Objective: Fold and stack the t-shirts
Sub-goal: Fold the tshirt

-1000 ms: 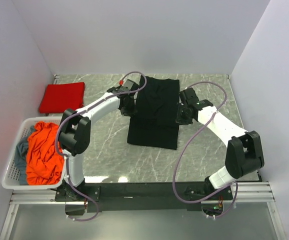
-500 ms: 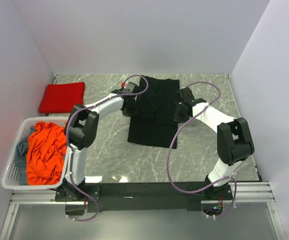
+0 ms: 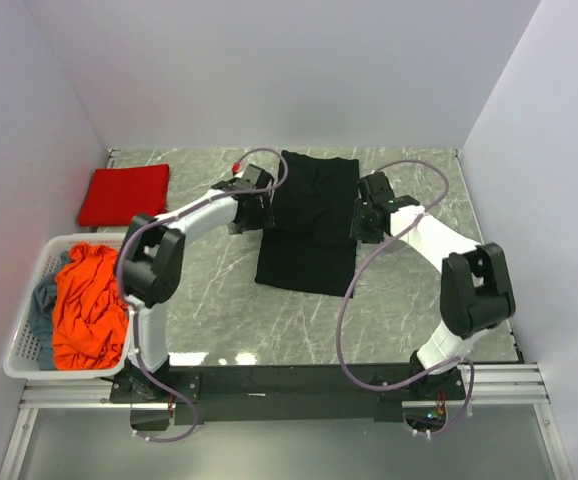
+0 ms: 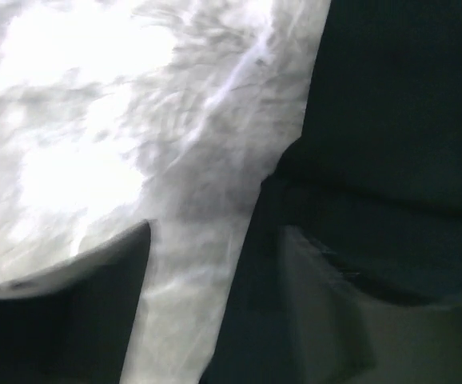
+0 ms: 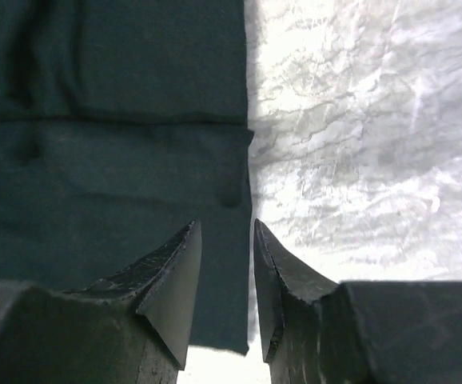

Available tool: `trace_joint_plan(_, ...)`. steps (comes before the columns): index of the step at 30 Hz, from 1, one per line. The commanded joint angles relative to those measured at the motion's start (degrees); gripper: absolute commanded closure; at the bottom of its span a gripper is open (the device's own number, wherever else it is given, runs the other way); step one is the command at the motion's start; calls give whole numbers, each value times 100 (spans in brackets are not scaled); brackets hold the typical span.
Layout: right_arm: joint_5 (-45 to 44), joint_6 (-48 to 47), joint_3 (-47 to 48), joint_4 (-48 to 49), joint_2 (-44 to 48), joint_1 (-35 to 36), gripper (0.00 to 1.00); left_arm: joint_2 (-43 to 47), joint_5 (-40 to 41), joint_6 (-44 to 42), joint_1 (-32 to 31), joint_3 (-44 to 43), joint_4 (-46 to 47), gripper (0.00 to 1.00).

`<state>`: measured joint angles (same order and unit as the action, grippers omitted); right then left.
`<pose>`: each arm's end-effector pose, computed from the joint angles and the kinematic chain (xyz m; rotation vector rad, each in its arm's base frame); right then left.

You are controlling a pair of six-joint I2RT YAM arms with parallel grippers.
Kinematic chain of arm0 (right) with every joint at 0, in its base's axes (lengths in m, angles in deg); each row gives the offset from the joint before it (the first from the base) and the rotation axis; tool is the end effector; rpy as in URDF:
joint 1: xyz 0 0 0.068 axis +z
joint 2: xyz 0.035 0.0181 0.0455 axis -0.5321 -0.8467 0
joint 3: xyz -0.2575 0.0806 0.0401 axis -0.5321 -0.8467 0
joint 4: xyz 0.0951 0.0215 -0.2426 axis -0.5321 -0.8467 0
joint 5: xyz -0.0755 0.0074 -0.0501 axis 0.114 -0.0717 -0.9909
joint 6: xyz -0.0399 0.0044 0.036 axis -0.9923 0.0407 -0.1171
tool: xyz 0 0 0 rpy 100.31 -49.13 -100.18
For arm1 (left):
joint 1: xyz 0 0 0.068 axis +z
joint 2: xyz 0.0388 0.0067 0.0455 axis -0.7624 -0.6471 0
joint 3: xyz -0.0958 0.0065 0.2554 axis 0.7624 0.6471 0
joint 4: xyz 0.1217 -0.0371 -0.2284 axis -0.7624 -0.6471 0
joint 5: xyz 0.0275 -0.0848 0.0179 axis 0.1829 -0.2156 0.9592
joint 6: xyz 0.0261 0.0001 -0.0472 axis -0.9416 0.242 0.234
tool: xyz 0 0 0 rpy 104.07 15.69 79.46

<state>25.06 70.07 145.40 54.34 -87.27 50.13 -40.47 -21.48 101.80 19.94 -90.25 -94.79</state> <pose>0.3291 0.1040 0.2120 0.2068 2.6108 0.1679 0.3775 -0.2067 0.1900 -0.2462 2.5937 -0.1255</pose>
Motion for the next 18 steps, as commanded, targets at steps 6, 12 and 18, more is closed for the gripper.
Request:
trace_joint_plan(6, 661, 107, -147, 717, 1137, 451, 67, 1901, 289, 730, -303, 840, -278, 21)
trace_joint_plan(12, 926, 326, -579, 1569, 777, 987, 81, 2201, -27, 1143, -1076, 1703, 328, 54)
trace_joint_plan(18, 1102, 441, -650, 2230, 101, 1243, 86, 1604, 122, 1240, -1596, 1678, 513, 68)
